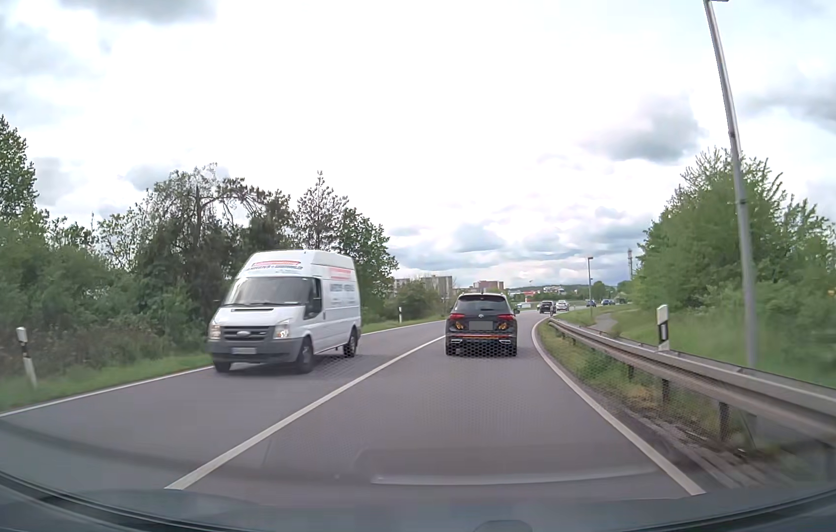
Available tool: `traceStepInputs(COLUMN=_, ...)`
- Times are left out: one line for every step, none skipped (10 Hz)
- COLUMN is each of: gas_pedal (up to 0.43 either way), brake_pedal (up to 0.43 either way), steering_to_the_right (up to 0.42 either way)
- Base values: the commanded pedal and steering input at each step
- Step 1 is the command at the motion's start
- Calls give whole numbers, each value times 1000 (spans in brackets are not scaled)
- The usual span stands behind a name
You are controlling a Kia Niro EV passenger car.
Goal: Follow the waypoints while adhering to traffic rules and regulations
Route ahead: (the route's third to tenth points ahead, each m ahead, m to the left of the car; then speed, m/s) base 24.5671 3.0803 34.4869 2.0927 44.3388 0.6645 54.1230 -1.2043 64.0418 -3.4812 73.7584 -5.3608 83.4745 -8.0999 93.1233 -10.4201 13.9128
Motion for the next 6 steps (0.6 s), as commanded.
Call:
traceStepInputs(gas_pedal=0, brake_pedal=146, steering_to_the_right=16)
traceStepInputs(gas_pedal=0, brake_pedal=146, steering_to_the_right=17)
traceStepInputs(gas_pedal=0, brake_pedal=146, steering_to_the_right=17)
traceStepInputs(gas_pedal=0, brake_pedal=128, steering_to_the_right=17)
traceStepInputs(gas_pedal=0, brake_pedal=98, steering_to_the_right=17)
traceStepInputs(gas_pedal=0, brake_pedal=79, steering_to_the_right=18)
